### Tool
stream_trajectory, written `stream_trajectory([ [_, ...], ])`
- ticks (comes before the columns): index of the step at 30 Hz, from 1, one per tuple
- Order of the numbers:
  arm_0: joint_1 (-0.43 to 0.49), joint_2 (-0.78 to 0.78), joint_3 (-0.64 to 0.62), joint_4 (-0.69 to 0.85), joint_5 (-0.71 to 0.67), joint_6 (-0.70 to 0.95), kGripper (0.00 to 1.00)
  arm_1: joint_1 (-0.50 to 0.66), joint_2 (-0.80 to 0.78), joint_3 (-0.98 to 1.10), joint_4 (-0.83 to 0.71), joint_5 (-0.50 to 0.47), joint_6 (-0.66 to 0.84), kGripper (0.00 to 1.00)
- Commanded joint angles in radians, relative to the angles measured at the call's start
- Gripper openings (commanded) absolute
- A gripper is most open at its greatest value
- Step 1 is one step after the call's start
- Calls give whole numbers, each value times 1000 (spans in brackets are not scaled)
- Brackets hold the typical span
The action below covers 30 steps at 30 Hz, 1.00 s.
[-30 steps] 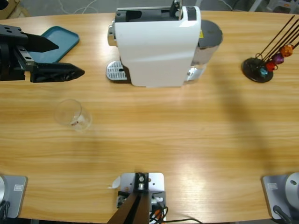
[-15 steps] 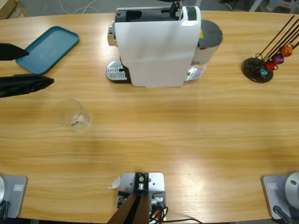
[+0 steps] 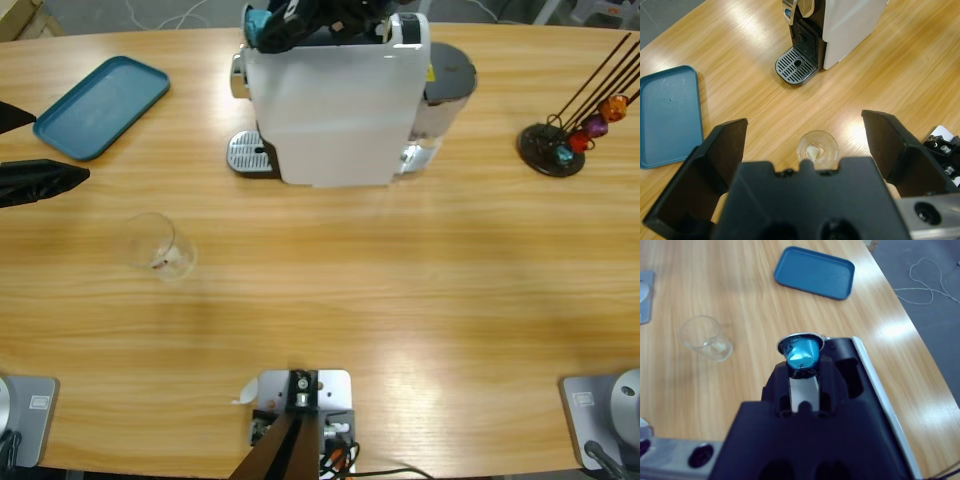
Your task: Pour coffee
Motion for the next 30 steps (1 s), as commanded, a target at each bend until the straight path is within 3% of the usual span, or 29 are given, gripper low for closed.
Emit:
stream_trajectory([
  [1, 9, 4, 37, 10, 10, -10, 996, -33, 41, -12, 10, -24, -42, 0],
  [23, 9, 25, 40, 5, 7, -10, 1000, -66, 97, -36, 29, -41, -68, 0],
  [25, 9, 29, 40, 1, 7, -10, 1000, -66, 92, -34, 36, -45, -68, 110],
  [28, 9, 29, 40, -2, 7, -10, 1000, -66, 85, -32, 37, -52, -68, 122],
  [29, 9, 28, 40, -2, 7, -10, 1000, -66, 84, -32, 37, -56, -68, 206],
  [30, 9, 26, 41, -2, 7, -10, 1000, -66, 84, -34, 39, -66, -67, 387],
])
